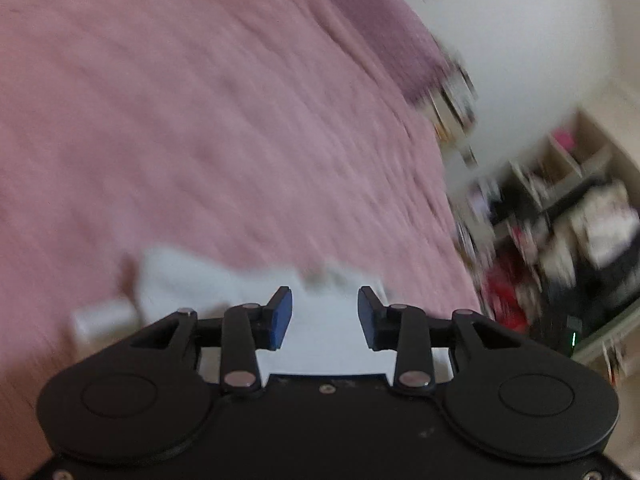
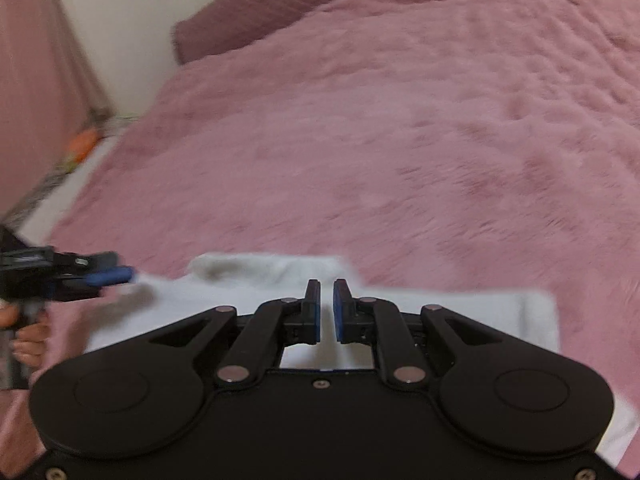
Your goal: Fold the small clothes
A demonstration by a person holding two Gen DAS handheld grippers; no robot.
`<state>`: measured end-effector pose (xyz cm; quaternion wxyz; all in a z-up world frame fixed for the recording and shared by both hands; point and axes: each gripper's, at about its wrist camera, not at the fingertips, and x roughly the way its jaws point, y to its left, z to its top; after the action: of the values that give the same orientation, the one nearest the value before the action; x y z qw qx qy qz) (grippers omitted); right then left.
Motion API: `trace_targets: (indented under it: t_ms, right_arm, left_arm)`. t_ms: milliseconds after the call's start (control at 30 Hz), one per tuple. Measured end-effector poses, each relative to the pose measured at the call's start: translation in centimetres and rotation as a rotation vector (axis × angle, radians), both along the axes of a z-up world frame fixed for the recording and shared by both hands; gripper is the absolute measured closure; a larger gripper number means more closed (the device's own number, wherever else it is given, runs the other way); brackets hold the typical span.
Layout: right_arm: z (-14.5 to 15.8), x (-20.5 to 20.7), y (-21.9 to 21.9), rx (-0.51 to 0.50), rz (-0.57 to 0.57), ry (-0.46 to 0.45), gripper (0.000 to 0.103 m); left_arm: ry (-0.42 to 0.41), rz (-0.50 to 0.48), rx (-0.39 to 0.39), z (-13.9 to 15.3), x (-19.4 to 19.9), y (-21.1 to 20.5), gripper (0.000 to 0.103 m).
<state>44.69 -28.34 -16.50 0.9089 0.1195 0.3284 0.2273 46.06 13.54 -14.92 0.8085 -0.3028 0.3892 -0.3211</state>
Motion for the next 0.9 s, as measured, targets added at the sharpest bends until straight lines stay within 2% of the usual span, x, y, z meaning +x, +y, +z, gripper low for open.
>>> trace_targets:
  t_ms: [167, 300, 433, 567, 633, 800, 900]
  right_arm:
    - [0.2, -7.6, -0.2, 0.029, 0.098, -0.021, 0.091]
    - [-1.4, -11.3, -1.4, 0.02, 0.089, 0.041, 0.09]
    - [-3.0, -14.2, -4.6, 0.027, -0.014, 0.1, 0.09]
    - [-3.9, -16.7, -8.7, 0.069, -0.15, 0.127, 0.09]
    - [-4.3, -17.4, -10.0, 0.104, -0.19, 0.151, 0.09]
    - [-3.2, -18.4, -9.1, 0.058, -0.235, 0.137, 0.09]
    - [-1.3, -19.7, -6.8, 0.021, -0.221, 0.059, 0.086]
  left_arm:
    - [0.049, -0.144, 0.004, 0.0, -5.8, -2.8, 0.061]
    - [0.069, -0.206, 0.144, -1.0, -10.0, -4.4, 0.06]
    - [0.07, -0.212, 0.189, -1.4, -11.8, -3.2, 0.058]
    - [0.077, -0.169, 0.24, -2.0, -13.1, -1.1, 0.057]
    - [0.096, -0.151, 0.23, -2.4, -13.7, 0.3, 0.056]
    - [0.12, -0.109, 0.227, -2.0, -14.9, 1.9, 0.057]
    - [0.057, -0.086, 0.183, -0.2, -16.1, 1.5, 0.056]
